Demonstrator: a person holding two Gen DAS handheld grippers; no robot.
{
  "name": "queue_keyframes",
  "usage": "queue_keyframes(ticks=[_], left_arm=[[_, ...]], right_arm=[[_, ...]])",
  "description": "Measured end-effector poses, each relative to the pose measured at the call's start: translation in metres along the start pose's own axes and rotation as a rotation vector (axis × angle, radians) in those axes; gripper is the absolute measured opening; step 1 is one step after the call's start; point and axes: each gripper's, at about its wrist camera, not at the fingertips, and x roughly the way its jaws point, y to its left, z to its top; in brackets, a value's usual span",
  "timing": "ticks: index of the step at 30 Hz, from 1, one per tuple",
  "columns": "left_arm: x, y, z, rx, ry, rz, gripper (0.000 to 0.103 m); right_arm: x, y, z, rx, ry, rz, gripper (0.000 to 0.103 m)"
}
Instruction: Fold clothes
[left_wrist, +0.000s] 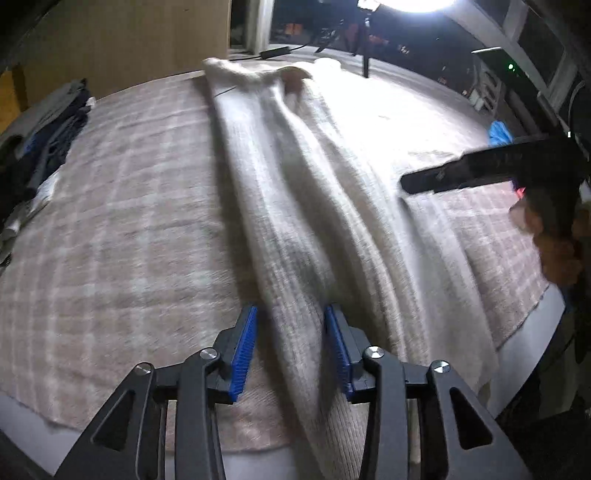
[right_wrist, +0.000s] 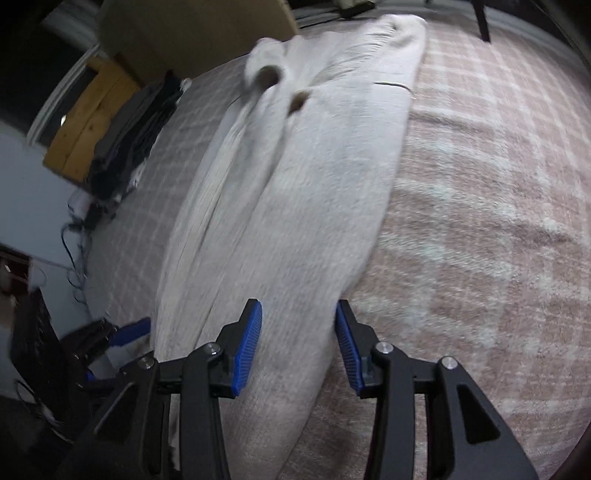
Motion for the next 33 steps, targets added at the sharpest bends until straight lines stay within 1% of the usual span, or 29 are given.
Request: queue_keyframes(ticks=[1, 3, 4, 7, 9, 10, 11, 12, 14, 16, 18, 20, 21, 22, 25, 28, 30, 31, 32, 33], left_arm=[[-0.001, -0.004, 0.0, 0.02, -0.001, 0.022, 0.01], [-0.004, -0.013, -0.001, 0.061, -0.004, 0.067, 0.007], [-0.005, -0.017, -0.002, 0.081, -0.005, 0.089, 0.007], [-0.009, -0.03, -0.004, 0.142, -0.009, 0.157, 0.007], [-0.011, -0.038, -0.005, 0.182, -0.011, 0.202, 0.011], [-0.013, -0.043, -0.005, 0.203, -0.012, 0.225, 0.011], [-0.014, -0.047, -0.006, 0.223, -0.014, 0.248, 0.012], [-0.019, -0.047, -0.004, 0.214, -0.034, 0.236, 0.013], [-0.029, -0.048, 0.0, 0.195, -0.075, 0.212, 0.012], [-0.039, -0.048, 0.005, 0.176, -0.116, 0.187, 0.012], [-0.028, -0.05, 0.008, 0.181, -0.107, 0.162, 0.012], [-0.009, -0.056, 0.007, 0.189, -0.073, 0.095, 0.011], [-0.001, -0.063, 0.002, 0.211, -0.063, 0.09, 0.009], [0.007, -0.069, -0.003, 0.234, -0.054, 0.086, 0.009], [0.004, -0.076, -0.003, 0.257, -0.058, 0.11, 0.009], [0.001, -0.064, -0.002, 0.177, -0.045, 0.06, 0.01], [0.002, -0.06, -0.003, 0.149, -0.045, 0.055, 0.011], [0.006, -0.061, -0.006, 0.15, -0.048, 0.06, 0.011], [0.008, -0.062, -0.007, 0.149, -0.052, 0.063, 0.011], [0.01, -0.064, -0.008, 0.148, -0.056, 0.066, 0.011]], right_arm=[[0.001, 0.005, 0.0, -0.02, 0.001, -0.013, 0.041], [0.003, 0.014, 0.0, -0.059, 0.004, -0.04, 0.014], [0.0, 0.015, 0.002, -0.064, 0.007, -0.053, 0.011], [-0.021, 0.01, 0.001, -0.067, -0.028, -0.082, 0.01], [-0.013, 0.006, -0.002, -0.059, -0.001, -0.056, 0.015], [-0.009, 0.007, -0.002, -0.048, 0.022, -0.048, 0.016], [-0.005, 0.007, -0.002, -0.037, 0.044, -0.041, 0.022], [-0.003, 0.008, -0.001, -0.028, 0.061, -0.034, 0.025], [-0.015, 0.011, 0.005, -0.04, 0.006, -0.031, 0.026], [-0.03, 0.015, 0.019, -0.07, -0.074, -0.049, 0.026], [-0.036, 0.021, 0.042, -0.105, -0.127, -0.05, 0.026], [-0.032, 0.028, 0.069, -0.126, -0.159, -0.051, 0.026], [-0.028, 0.033, 0.085, -0.144, -0.168, -0.056, 0.026], [-0.03, 0.029, 0.096, -0.158, -0.171, -0.061, 0.026], [-0.015, 0.043, 0.141, -0.196, -0.184, -0.053, 0.026], [0.008, 0.057, 0.187, -0.216, -0.182, -0.023, 0.026], [0.03, 0.062, 0.216, -0.211, -0.142, 0.042, 0.026], [0.039, 0.059, 0.225, -0.192, -0.115, 0.088, 0.026], [0.054, 0.056, 0.233, -0.176, -0.082, 0.112, 0.026], [0.07, 0.05, 0.239, -0.175, -0.05, 0.027, 0.025]])
